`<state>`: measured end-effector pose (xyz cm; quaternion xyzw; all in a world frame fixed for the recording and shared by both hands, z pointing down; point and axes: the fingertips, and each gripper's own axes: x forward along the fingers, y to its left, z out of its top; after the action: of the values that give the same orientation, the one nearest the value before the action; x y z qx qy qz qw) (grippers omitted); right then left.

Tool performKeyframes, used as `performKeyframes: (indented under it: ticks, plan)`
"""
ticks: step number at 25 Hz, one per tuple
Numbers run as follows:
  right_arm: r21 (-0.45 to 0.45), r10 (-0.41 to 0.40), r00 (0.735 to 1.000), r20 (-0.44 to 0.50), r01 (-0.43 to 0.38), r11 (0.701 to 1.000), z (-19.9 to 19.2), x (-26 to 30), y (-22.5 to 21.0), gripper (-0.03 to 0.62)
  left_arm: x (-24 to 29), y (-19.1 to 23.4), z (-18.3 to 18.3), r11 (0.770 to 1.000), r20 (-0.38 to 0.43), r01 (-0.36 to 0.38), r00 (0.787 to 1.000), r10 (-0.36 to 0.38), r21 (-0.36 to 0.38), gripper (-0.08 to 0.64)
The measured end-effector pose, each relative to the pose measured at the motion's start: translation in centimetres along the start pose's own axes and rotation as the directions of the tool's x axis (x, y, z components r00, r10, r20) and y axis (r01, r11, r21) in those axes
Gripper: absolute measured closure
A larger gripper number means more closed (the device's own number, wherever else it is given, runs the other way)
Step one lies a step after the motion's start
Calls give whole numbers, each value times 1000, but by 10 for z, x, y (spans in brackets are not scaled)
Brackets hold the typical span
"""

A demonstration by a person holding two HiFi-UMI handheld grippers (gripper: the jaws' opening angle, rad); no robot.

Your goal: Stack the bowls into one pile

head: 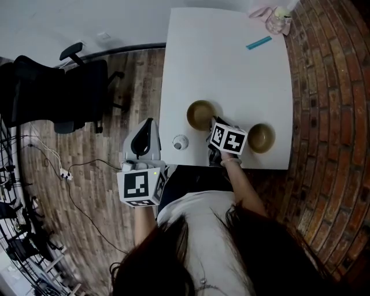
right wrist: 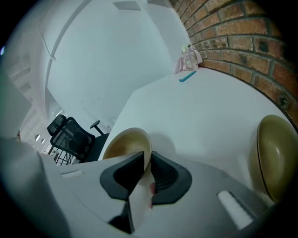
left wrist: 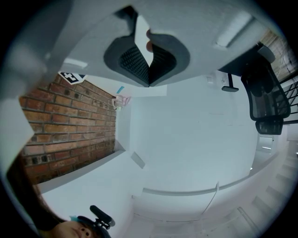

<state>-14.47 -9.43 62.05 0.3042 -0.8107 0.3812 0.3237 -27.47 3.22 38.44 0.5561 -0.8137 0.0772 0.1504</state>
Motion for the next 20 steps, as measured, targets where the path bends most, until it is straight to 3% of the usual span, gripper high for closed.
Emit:
performKeyframes:
  ticks: [20]
  plan:
    - [37, 3, 1000, 18, -4, 999, 2, -4, -2, 571, -3, -3, 5, 1000, 13, 10, 1000, -10, 12, 560]
